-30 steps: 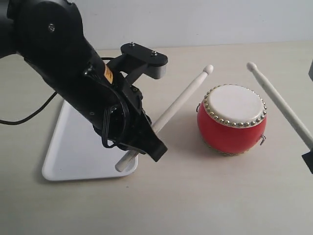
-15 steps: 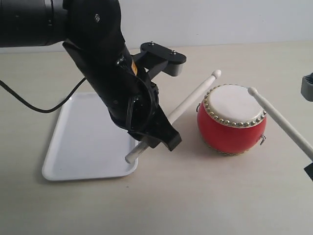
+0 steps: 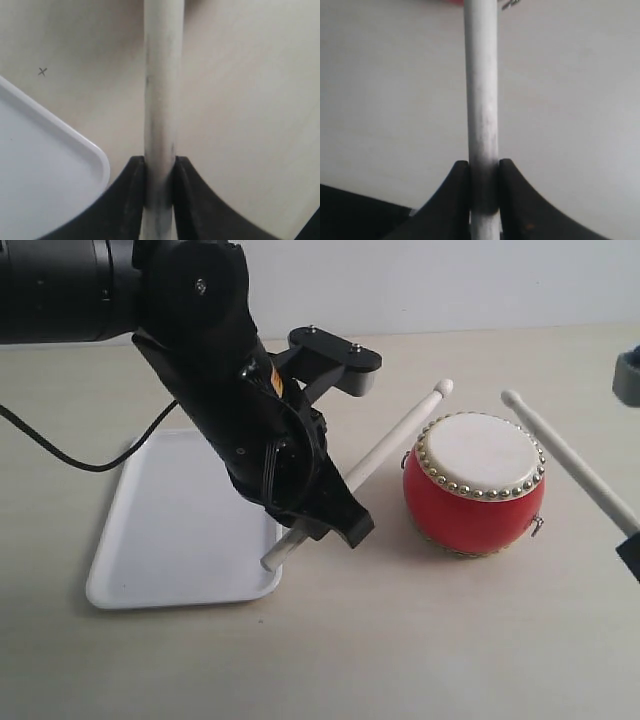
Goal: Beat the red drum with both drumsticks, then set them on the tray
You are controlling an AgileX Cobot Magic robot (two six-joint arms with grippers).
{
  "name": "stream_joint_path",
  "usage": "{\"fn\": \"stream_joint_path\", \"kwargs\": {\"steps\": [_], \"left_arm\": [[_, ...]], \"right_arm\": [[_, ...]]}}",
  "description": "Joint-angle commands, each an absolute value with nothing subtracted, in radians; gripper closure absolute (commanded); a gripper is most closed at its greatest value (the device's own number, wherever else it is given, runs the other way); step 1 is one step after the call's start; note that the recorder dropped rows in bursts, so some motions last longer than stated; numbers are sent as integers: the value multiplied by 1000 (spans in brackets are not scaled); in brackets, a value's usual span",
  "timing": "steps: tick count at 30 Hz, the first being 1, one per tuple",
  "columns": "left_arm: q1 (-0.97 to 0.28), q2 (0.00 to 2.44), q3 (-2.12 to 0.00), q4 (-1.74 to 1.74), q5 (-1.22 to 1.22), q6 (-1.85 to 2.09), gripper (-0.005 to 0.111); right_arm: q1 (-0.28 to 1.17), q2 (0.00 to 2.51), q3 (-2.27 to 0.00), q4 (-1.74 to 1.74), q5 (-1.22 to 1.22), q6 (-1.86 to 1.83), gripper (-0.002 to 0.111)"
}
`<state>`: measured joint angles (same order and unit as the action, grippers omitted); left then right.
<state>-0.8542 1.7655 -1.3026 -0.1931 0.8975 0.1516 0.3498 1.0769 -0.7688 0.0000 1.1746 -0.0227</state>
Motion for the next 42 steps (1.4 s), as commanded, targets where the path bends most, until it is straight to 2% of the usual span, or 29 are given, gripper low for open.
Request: {"fn": "stream_joint_path", "kwargs": {"steps": [1,6,12,20,26,33,38,42], "left_arm": [[-858,1771,-1300,-190,879,172,107],[-858,1771,-1300,-188,884,179,107],[-858,1789,-1310,-175,911,210,107],[-860,1966,-1406,-133,1069,200,107],[-853,1848,-1450,-128,1069,191,107],[-847,1690,-1450,-107,1061,178,107],[-847,1675,-1450,-107,1061,178,107],[-847,1702,-1450,-111,1059,187,107]], "right_arm": [[344,1178,-725,0,1203,-23,108],[344,1179,-795,-16,1209,-13,108],[344,1048,-891,-91,1221,6,108],[344,991,-893,-109,1221,6,108],[344,1016,-888,-63,1221,0,108],[344,1173,-793,-18,1221,-17,108],[344,1297,-769,-22,1221,-25,108],[344,1253,-832,-27,1221,-25,108]]}}
